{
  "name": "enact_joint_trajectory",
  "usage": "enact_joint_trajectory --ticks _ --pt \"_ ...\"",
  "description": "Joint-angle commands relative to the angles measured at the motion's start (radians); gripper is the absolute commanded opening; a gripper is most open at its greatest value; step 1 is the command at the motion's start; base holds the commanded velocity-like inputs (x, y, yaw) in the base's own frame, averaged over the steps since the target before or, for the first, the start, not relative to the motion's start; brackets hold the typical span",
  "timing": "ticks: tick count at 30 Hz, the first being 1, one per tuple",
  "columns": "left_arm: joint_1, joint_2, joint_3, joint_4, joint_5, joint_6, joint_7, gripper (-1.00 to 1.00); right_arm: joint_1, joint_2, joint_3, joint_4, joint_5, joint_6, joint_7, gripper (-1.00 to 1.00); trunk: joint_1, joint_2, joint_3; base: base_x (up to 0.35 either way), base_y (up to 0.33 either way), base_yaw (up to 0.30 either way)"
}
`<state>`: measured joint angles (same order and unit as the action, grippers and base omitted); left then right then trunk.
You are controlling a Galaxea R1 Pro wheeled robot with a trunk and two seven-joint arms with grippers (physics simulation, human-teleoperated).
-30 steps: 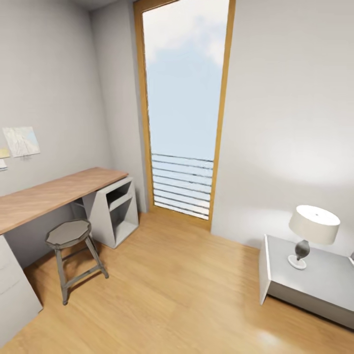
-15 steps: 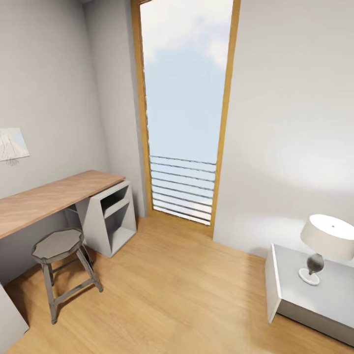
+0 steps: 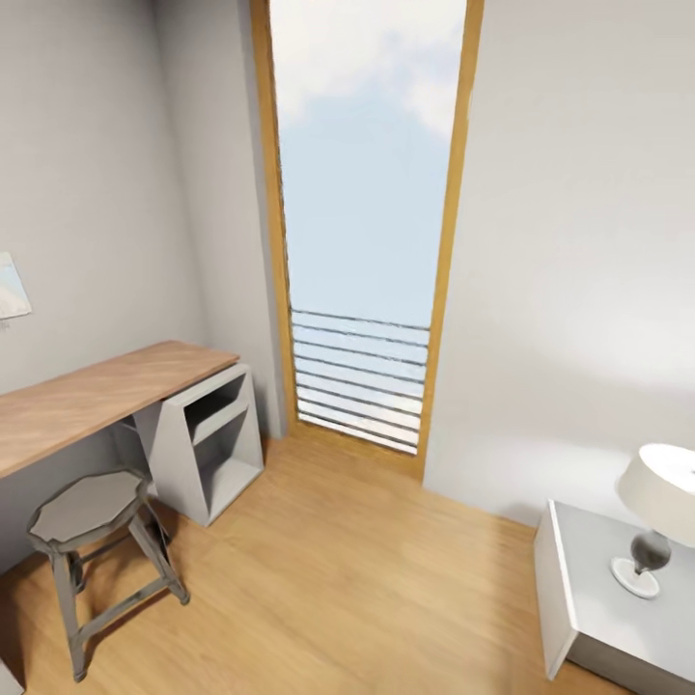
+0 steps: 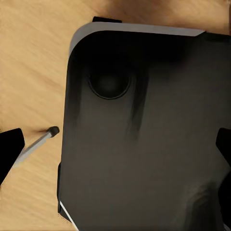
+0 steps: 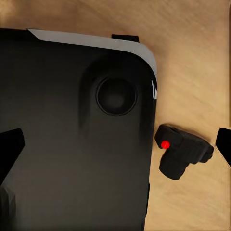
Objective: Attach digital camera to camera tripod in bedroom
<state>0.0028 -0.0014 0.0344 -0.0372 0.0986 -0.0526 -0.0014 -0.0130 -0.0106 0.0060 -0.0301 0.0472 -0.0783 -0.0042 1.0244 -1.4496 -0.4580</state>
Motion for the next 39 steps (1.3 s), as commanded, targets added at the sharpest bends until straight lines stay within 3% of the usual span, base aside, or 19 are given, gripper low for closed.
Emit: enact_joint_trajectory --ticks 1,19,39 --pt "0.000 0.000 0.002 -0.001 0.009 -0.001 0.000 1.00 0.000 0.000 0.000 0.001 0.005 -0.003 0.000 1.00 0.001 0.000 -0.001 0.320 0.000 0.000" --pt "0.000 0.000 0.002 -0.001 0.009 -0.001 0.000 1.00 -0.001 0.001 -0.003 0.001 0.004 -0.005 0.000 1.00 0.001 0.000 -0.001 0.320 0.000 -0.015" --pt "0.000 0.000 0.002 -0.001 0.009 -0.002 0.000 1.00 -0.001 0.003 -0.010 0.001 -0.004 -0.006 0.000 1.00 0.001 0.000 -0.001 0.281 0.000 -0.263"
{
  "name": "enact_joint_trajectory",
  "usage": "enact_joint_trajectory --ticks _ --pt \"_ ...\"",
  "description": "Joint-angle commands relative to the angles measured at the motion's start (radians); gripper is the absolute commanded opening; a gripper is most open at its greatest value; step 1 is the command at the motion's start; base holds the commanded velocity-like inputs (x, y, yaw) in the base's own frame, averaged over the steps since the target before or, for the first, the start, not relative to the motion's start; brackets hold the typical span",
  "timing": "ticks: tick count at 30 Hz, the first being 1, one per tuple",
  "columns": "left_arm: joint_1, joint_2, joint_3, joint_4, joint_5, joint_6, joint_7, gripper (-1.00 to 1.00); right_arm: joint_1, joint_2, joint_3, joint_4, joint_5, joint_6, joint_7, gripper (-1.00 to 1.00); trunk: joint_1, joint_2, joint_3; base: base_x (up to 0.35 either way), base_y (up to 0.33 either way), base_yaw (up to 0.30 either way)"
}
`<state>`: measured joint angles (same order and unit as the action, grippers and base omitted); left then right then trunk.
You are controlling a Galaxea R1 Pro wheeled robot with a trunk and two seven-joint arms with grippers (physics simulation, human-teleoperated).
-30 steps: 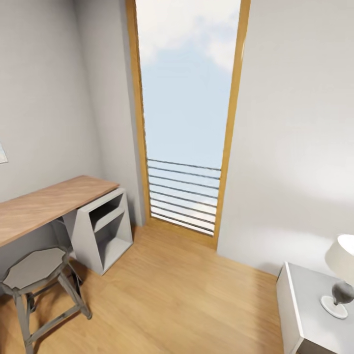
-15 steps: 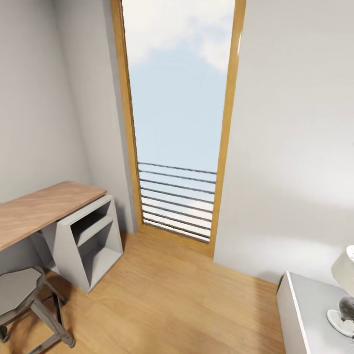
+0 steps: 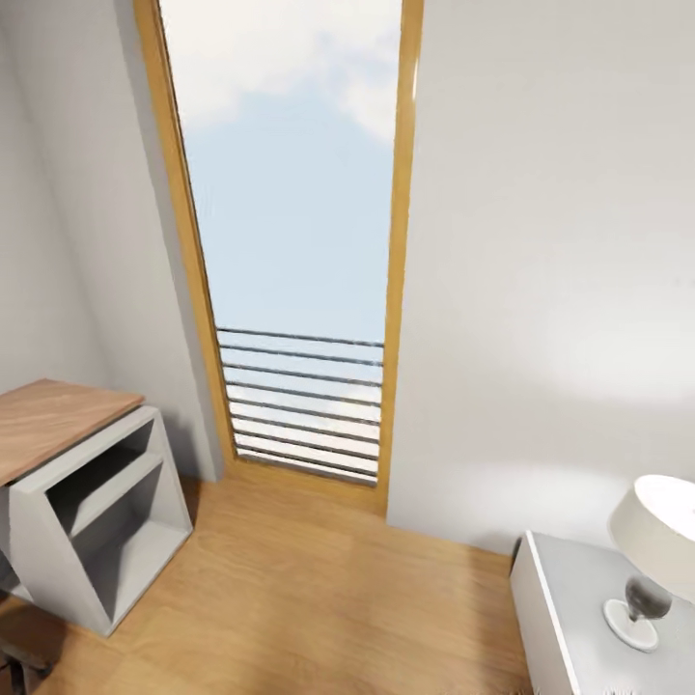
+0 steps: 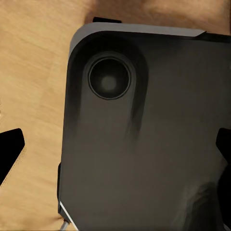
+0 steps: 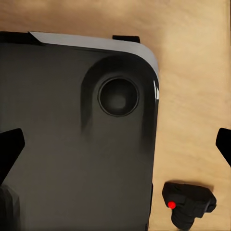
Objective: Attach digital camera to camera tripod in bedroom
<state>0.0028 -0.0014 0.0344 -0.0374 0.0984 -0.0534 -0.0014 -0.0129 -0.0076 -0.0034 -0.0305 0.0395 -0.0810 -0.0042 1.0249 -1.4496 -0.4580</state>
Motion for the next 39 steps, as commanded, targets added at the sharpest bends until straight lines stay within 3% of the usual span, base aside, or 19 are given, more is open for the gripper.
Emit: enact_joint_trajectory --ticks 1,17,22,27,39 --pt "0.000 0.000 0.002 -0.001 0.009 -0.002 0.000 1.00 -0.001 0.000 -0.001 0.001 0.004 -0.003 0.000 1.00 0.000 0.000 -0.001 0.039 0.000 -0.287" --pt "0.000 -0.001 0.000 -0.001 0.003 -0.001 0.000 1.00 -0.001 0.002 -0.004 0.002 -0.001 0.000 0.001 1.00 0.000 0.000 -0.001 0.006 0.000 -0.241" --pt "0.000 0.006 -0.004 -0.002 0.002 -0.001 0.000 1.00 -0.001 0.000 -0.004 0.002 -0.001 -0.001 0.001 1.00 0.000 0.000 -0.001 0.000 0.000 -0.281" --pt "0.000 0.031 -0.006 -0.002 -0.003 -0.002 0.000 1.00 -0.001 -0.003 -0.004 0.001 0.002 -0.003 0.001 1.00 0.000 0.000 -0.001 0.000 0.000 -0.290" --pt "0.000 0.029 -0.008 -0.001 0.001 -0.002 0.000 1.00 -0.001 -0.001 0.002 0.001 0.008 -0.003 0.001 1.00 0.000 0.000 -0.001 0.000 0.000 -0.293"
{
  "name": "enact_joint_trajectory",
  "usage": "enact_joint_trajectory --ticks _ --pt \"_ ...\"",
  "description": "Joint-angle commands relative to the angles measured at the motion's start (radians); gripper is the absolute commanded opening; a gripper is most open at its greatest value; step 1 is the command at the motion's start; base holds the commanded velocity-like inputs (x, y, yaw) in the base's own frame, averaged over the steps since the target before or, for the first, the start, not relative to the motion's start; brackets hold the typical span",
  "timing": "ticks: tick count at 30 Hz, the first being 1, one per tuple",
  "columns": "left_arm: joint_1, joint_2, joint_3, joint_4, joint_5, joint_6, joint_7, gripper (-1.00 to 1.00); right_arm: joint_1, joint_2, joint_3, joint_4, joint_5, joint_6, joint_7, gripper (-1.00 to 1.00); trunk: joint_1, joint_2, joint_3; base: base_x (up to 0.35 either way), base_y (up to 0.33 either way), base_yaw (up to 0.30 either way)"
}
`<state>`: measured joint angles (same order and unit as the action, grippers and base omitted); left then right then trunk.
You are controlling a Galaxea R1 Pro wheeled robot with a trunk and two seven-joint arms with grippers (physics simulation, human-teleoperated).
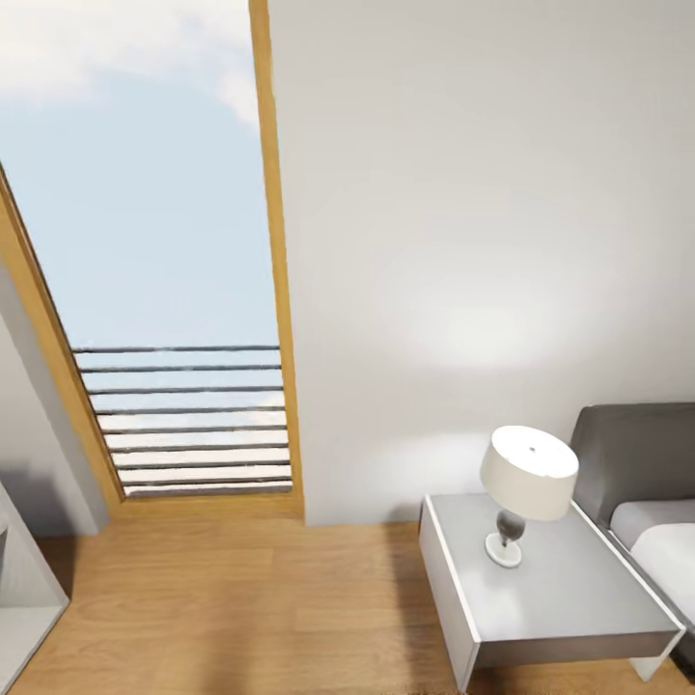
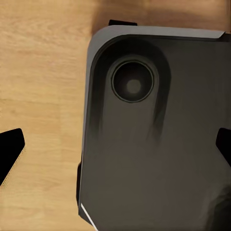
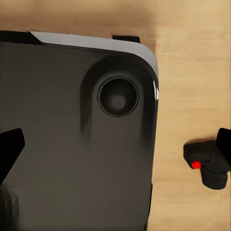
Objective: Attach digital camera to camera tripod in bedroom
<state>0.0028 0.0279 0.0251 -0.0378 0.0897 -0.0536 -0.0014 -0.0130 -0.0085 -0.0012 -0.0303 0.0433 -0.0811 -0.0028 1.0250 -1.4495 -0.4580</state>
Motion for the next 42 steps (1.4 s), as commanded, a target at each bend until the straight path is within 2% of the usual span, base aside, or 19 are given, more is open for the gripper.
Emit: enact_joint_trajectory --ticks 1,7,14,42 --pt "0.000 0.000 0.001 -0.001 0.010 -0.002 0.000 1.00 -0.001 0.001 0.002 0.001 0.006 -0.003 0.000 1.00 0.000 0.000 -0.001 0.000 0.000 -0.293" --pt "0.000 0.003 0.001 -0.001 0.010 -0.002 0.000 1.00 -0.001 0.008 0.007 0.002 0.009 -0.001 0.001 1.00 0.000 0.000 -0.001 0.000 0.000 -0.293" --pt "0.000 0.002 0.001 -0.001 0.010 -0.002 0.000 1.00 -0.001 0.002 0.005 0.001 0.009 0.007 0.008 1.00 0.000 0.000 -0.001 0.000 0.000 -0.293" --pt "0.000 0.001 0.001 -0.001 0.012 -0.002 0.000 1.00 -0.001 0.006 0.005 0.001 0.009 -0.002 0.001 1.00 0.000 0.000 -0.001 0.000 0.000 -0.293"
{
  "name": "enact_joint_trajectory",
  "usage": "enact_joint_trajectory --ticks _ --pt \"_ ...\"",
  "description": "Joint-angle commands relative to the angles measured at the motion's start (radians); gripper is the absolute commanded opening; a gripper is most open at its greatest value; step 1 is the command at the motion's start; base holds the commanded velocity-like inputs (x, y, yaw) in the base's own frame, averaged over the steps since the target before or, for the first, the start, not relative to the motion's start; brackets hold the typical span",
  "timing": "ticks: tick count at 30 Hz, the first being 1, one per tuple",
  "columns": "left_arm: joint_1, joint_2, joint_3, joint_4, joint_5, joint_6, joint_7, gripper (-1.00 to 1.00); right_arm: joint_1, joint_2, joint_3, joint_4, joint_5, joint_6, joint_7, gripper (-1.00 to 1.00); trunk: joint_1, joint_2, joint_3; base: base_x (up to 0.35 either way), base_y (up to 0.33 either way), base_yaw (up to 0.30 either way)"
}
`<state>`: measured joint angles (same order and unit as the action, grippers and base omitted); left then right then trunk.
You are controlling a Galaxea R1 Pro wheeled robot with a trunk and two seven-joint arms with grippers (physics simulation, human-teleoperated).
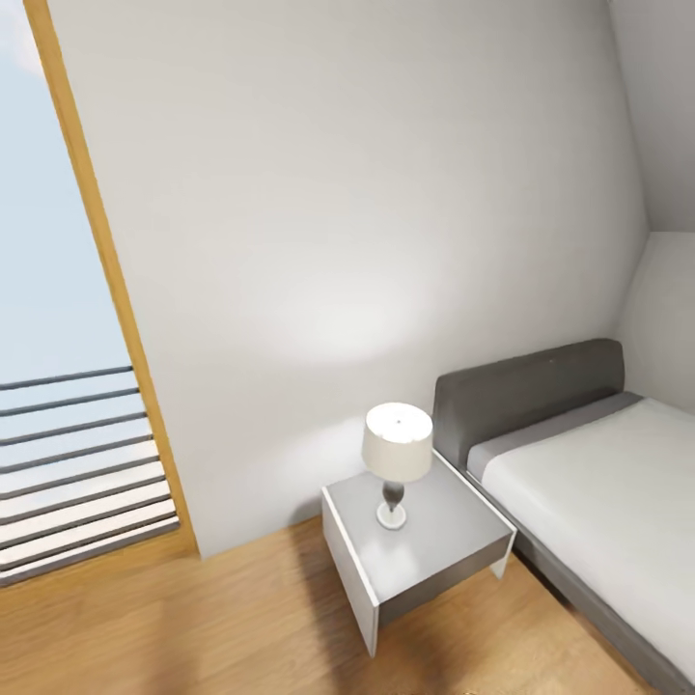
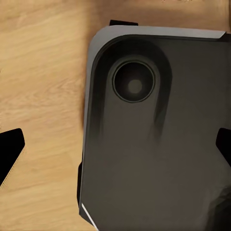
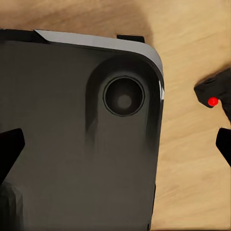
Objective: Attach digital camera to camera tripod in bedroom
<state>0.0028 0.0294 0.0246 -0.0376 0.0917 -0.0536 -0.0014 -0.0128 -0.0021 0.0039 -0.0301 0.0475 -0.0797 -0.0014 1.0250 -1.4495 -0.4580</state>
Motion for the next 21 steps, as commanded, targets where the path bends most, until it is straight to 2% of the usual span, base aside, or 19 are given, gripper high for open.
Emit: enact_joint_trajectory --ticks 1,21 --pt "0.000 0.000 0.001 -0.001 0.010 -0.002 0.000 1.00 -0.001 0.000 0.000 0.001 0.005 -0.003 0.000 1.00 0.000 0.000 -0.001 0.000 0.000 -0.293" --pt "0.000 0.000 0.000 -0.001 0.009 -0.002 0.000 1.00 -0.001 -0.001 0.001 0.001 0.005 -0.003 0.000 1.00 0.000 0.000 -0.001 0.000 0.000 -0.293"
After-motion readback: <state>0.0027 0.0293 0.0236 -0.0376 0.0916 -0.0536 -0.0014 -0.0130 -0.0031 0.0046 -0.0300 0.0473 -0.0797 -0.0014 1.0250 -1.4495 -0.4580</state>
